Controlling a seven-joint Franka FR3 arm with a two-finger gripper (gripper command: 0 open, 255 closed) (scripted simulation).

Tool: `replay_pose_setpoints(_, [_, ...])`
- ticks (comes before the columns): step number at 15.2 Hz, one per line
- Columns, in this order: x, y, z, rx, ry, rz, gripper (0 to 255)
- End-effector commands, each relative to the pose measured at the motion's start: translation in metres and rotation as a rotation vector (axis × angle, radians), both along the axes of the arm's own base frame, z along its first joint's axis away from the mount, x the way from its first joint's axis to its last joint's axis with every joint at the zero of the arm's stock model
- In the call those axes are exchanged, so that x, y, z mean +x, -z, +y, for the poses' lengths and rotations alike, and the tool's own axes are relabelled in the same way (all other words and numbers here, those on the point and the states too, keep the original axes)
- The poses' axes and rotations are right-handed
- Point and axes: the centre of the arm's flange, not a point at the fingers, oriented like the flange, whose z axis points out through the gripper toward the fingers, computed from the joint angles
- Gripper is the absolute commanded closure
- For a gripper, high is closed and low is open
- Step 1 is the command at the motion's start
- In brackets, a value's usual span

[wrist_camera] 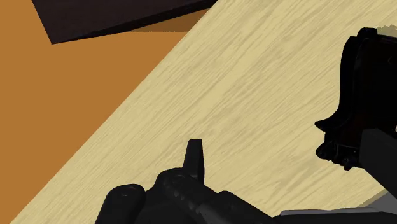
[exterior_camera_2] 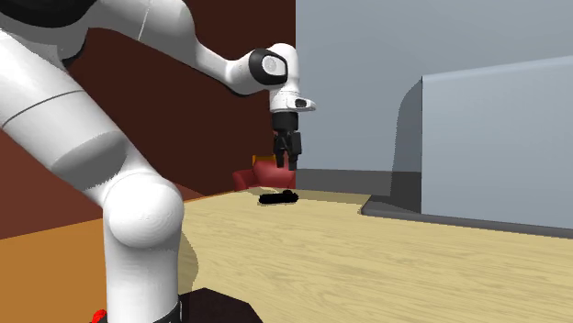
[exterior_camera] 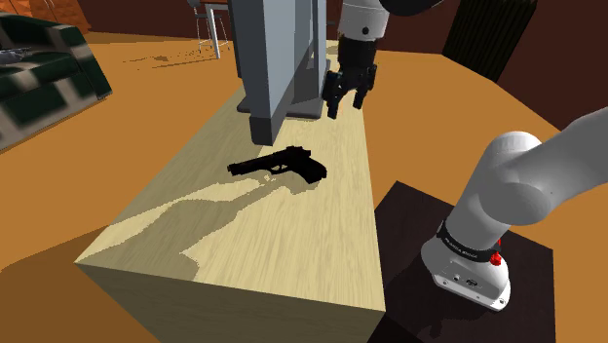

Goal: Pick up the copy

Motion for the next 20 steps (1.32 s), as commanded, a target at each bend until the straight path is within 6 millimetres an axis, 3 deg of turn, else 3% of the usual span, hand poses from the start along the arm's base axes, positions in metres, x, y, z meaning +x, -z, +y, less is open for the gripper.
replay_pose_setpoints(1, [0.009, 0.013, 0.026, -0.016, -0.001, 0.012, 0])
replay_pose_setpoints(9, [0.042, 0.065, 0.124, -0.081, -0.009, 0.059, 0])
replay_pose_setpoints(17, [0.043, 0.107, 0.129, -0.084, -0.009, 0.061, 0])
replay_pose_setpoints(19, [0.043, 0.107, 0.129, -0.084, -0.009, 0.061, 0])
replay_pose_setpoints(20, [0.044, 0.107, 0.129, -0.084, -0.009, 0.061, 255])
